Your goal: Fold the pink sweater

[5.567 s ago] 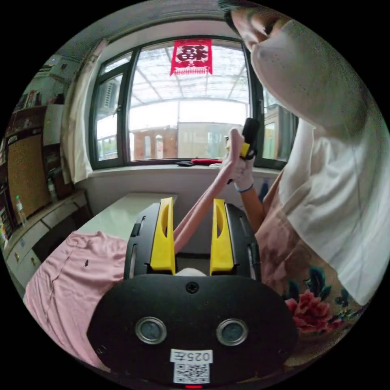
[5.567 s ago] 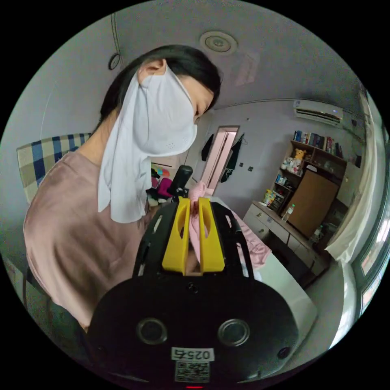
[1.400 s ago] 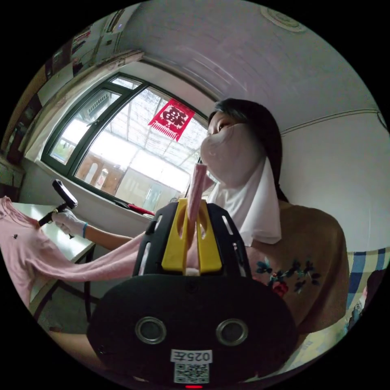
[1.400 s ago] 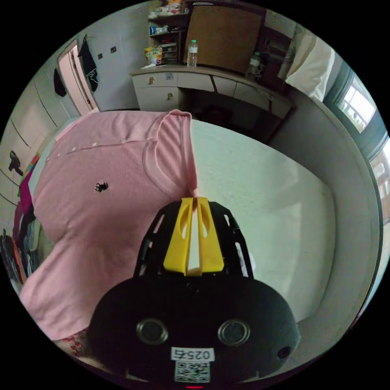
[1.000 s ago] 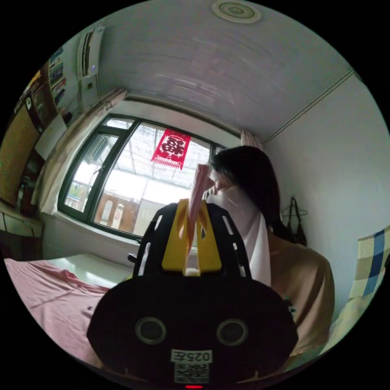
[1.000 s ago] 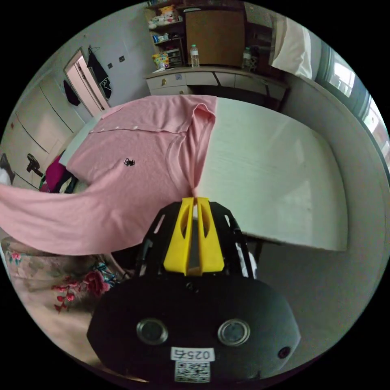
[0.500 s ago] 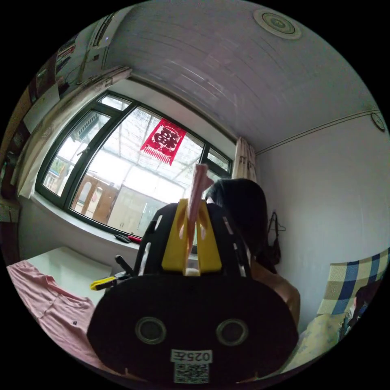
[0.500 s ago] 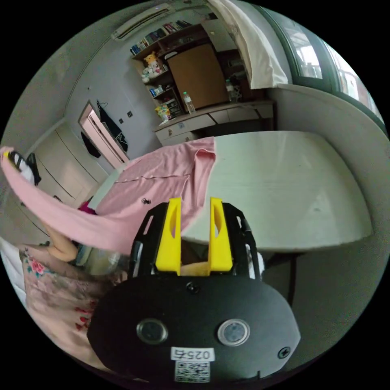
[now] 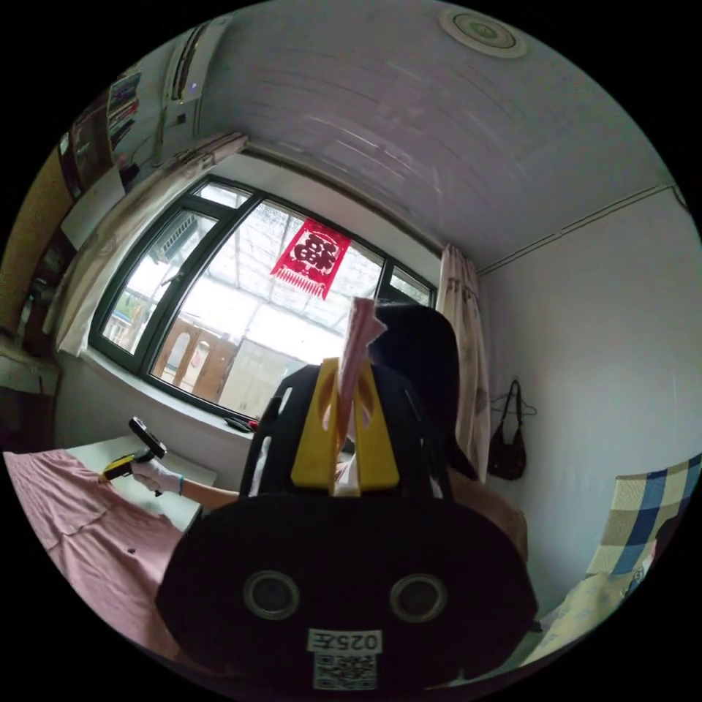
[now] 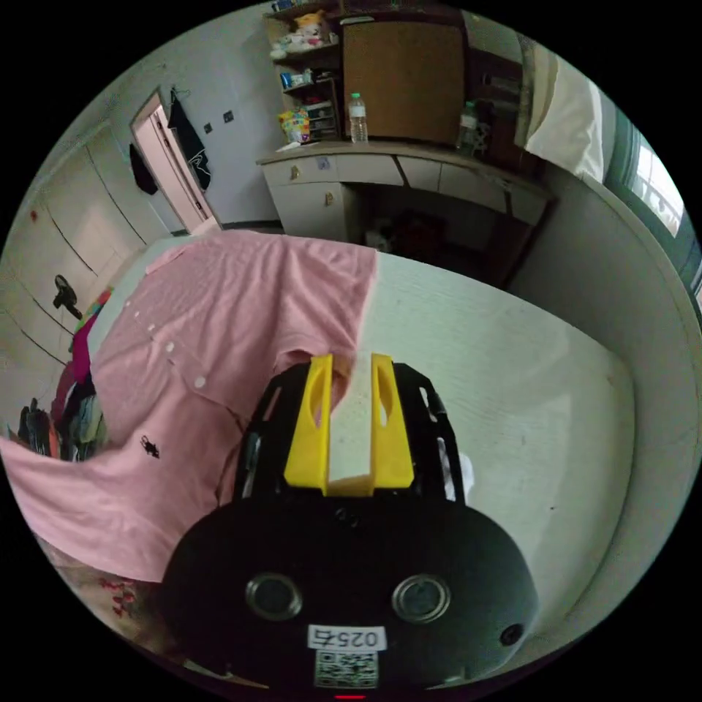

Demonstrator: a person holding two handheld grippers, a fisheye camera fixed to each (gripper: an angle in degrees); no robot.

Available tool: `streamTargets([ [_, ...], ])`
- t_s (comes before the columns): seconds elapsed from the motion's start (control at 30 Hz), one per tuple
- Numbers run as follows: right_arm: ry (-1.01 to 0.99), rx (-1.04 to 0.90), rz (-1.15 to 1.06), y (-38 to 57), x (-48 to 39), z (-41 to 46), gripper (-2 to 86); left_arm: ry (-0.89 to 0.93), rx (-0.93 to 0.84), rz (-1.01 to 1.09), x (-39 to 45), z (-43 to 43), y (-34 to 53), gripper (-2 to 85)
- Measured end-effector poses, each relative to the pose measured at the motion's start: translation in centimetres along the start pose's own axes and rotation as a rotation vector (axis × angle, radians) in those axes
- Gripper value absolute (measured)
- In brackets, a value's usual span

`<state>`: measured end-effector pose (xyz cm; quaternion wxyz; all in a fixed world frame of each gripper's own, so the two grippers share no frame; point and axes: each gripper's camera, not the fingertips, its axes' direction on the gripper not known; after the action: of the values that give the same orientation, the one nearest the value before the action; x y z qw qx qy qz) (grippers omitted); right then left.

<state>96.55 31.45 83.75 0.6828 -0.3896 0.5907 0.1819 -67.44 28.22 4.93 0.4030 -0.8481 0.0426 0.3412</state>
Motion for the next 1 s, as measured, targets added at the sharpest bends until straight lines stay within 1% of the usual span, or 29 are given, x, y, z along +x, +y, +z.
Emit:
streamTargets([
  [0.1,-0.048,0.103,0.030,1.7,0.0,-2.5,8.5,-0.015,0.011,0.006,0.3,-0.5,0.3,-1.3],
  [0.13,-0.112,0.127,0.035,2.4,0.3,-3.5,8.7,-0.011,0.022,0.000,0.3,-0.7,0.5,-1.3],
  [0.17,-0.169,0.125,0.040,3.0,0.6,-3.9,9.1,-0.003,0.030,-0.006,0.2,-0.8,0.7,-1.3],
  [0.2,-0.179,0.124,0.037,3.2,0.7,-4.0,9.3,0.000,0.034,-0.010,0.1,-0.9,0.8,-1.3],
  [0.27,-0.094,0.069,0.014,3.8,0.2,-3.2,9.2,0.005,0.056,-0.031,-0.2,-1.0,1.3,-1.4],
  [0.33,-0.088,0.026,-0.014,3.9,-0.2,-2.1,8.4,0.017,0.070,-0.041,-0.4,-1.0,1.6,-1.4],
  [0.4,-0.092,0.020,-0.001,3.8,-0.3,-1.5,5.5,0.032,0.080,-0.054,-0.5,-0.8,1.7,-1.4],
  [0.43,-0.091,0.011,-0.004,3.6,-0.4,-1.1,2.0,0.038,0.082,-0.060,-0.4,-0.6,1.7,-1.3],
  [0.5,-0.052,0.009,0.000,3.7,-0.7,-0.9,0.4,0.030,0.076,-0.066,0.1,-0.3,1.8,-1.3],
  [0.63,0.144,0.007,0.001,6.2,-0.6,-2.7,-0.6,-0.034,0.060,-0.050,1.5,0.4,1.9,-1.3],
  [0.67,0.149,-0.005,0.013,7.3,0.0,-3.4,-0.6,-0.046,0.060,-0.051,1.6,0.6,1.9,-1.3],
  [0.73,0.138,-0.045,0.048,8.8,1.1,-4.1,-0.1,-0.046,0.062,-0.050,1.4,1.0,1.8,-1.3],
  [0.8,0.097,-0.046,0.071,10.4,2.1,-5.1,1.0,-0.035,0.068,-0.069,0.5,1.7,1.3,-1.3],
  [0.87,0.064,-0.048,0.090,12.3,3.1,-6.3,5.5,-0.001,0.063,-0.108,-1.5,3.0,-0.4,-1.3],
  [0.93,0.117,-0.063,0.125,13.7,3.5,-8.0,8.4,0.024,0.038,-0.113,-3.2,4.4,-2.6,-1.3],
  [1.0,0.070,0.016,0.117,15.6,2.9,-11.0,10.0,0.041,0.024,-0.156,-4.9,5.9,-4.9,-1.3],
])
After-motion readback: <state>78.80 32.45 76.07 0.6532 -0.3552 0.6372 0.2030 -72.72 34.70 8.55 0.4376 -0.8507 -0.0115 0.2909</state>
